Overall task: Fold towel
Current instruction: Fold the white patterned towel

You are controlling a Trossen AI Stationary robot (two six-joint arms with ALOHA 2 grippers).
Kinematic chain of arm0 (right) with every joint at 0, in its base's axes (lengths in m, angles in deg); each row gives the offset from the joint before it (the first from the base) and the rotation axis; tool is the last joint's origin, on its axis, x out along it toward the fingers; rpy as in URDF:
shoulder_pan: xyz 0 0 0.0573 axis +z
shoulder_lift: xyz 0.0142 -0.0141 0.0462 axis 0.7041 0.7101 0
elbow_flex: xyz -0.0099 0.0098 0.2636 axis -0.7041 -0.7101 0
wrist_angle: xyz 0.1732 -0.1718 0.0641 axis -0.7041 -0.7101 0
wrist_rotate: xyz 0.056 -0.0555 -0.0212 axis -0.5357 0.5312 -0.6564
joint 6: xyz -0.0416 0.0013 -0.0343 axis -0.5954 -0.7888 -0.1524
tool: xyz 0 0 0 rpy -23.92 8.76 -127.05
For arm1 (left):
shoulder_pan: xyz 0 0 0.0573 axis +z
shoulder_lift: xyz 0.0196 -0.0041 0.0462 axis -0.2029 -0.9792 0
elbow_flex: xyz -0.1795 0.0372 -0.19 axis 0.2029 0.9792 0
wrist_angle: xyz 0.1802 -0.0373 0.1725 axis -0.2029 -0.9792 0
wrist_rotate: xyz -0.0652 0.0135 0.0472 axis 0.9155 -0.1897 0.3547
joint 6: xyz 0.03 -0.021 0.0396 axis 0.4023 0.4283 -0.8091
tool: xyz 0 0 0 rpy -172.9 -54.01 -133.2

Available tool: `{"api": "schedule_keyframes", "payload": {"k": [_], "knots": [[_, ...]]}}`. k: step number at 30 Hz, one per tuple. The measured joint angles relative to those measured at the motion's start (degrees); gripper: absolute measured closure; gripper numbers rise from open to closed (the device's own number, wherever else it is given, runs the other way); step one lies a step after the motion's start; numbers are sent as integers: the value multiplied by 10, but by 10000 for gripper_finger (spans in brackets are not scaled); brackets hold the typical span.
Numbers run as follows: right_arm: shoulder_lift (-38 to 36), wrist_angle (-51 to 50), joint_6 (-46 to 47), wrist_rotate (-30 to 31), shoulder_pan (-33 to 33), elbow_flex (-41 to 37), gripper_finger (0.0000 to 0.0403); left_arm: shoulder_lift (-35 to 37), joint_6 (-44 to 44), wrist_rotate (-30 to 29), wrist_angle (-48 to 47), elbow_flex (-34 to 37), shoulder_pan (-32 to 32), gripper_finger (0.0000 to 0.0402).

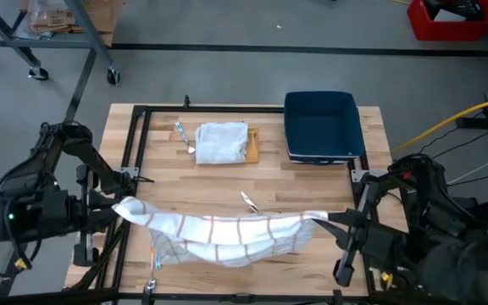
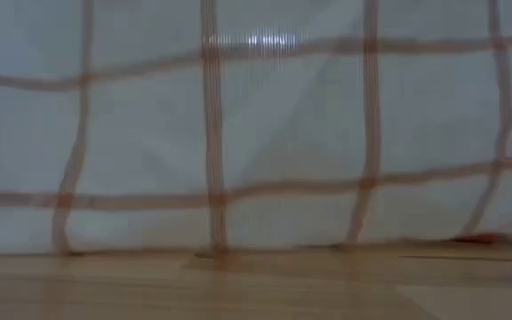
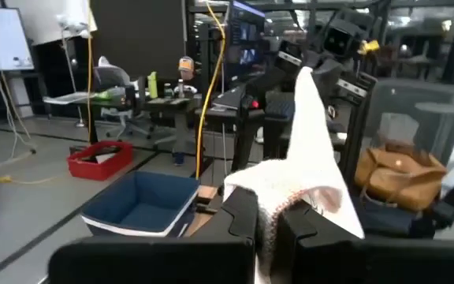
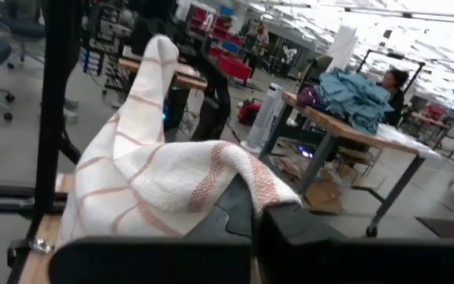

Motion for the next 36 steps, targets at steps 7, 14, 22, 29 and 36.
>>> {"api": "schedule_keyframes", "payload": {"k": [7, 14, 22, 29, 36], "knots": [[-1, -167, 141, -25, -35, 0, 402, 3, 113, -1, -149, 0, 14, 401], [-1, -309, 250, -85, -90, 0, 402, 3, 308, -1, -362, 0, 38, 401], [-1, -404, 281, -161, -164, 0, 402, 3, 566, 37, -612, 0, 57, 401], [-2, -425, 279, -205, -229, -14, 402, 11, 556, 99, -612, 40, 96, 401], [-2, -426, 248, -245, -291, -83, 402, 12, 554, 166, -612, 92, 156, 401]]}}
